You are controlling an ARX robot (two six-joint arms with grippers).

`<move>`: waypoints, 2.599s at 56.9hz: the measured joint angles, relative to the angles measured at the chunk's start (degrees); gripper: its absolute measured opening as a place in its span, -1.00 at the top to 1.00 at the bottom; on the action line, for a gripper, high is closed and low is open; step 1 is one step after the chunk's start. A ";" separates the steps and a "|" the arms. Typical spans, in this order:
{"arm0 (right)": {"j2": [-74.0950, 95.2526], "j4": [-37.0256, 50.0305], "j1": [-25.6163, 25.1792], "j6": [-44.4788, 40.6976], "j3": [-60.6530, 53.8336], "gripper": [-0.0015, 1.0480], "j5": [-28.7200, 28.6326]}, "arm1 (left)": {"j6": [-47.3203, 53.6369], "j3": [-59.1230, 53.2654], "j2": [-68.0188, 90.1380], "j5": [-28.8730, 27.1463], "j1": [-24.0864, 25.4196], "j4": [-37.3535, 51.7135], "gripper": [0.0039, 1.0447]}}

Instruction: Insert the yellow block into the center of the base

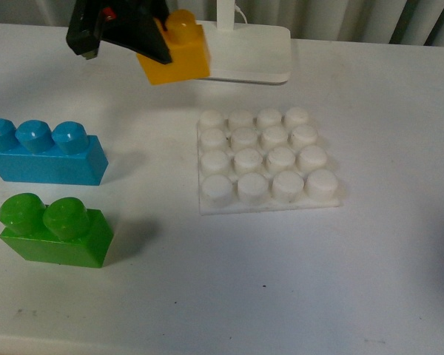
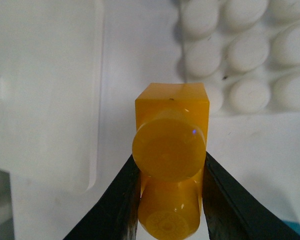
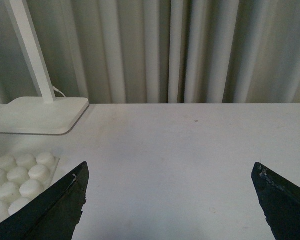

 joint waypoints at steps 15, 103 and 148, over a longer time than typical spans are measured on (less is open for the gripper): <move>0.00 0.00 0.00 0.00 0.00 -0.83 0.00 | -1.18 1.49 1.57 1.77 -5.38 -2.60 0.42; 0.00 0.00 0.00 0.00 0.00 -0.83 0.00 | 1.97 16.81 16.39 -12.02 -11.21 -12.37 0.43; 0.00 0.00 0.00 0.00 0.00 -0.83 0.00 | -1.07 2.67 6.23 -4.72 -11.02 5.14 -0.87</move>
